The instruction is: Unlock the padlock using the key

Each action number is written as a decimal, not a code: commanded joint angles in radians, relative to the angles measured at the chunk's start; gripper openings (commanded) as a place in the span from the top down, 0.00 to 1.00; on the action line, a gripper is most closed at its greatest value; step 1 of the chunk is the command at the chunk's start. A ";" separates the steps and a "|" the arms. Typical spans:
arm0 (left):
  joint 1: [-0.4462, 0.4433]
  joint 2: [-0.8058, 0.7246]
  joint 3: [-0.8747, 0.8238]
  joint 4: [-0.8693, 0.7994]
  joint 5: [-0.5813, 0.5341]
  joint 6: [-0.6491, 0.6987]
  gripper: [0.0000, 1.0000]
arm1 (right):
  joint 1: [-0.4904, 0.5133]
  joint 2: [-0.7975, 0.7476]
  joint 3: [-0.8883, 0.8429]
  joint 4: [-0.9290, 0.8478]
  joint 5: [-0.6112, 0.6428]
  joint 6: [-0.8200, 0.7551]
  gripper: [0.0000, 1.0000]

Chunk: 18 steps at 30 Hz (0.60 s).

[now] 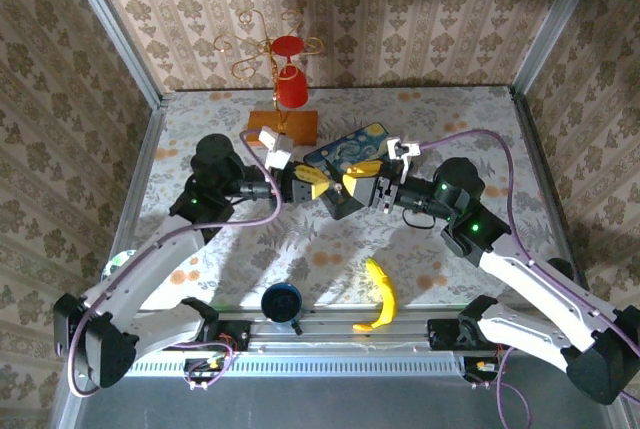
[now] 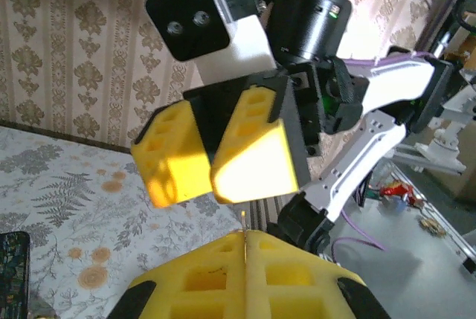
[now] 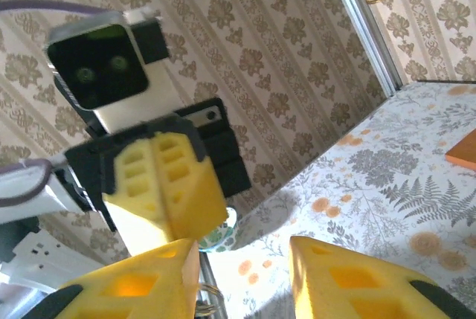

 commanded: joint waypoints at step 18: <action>-0.047 0.007 0.156 -0.531 0.009 0.302 1.00 | 0.003 0.073 0.155 -0.279 -0.286 -0.235 0.59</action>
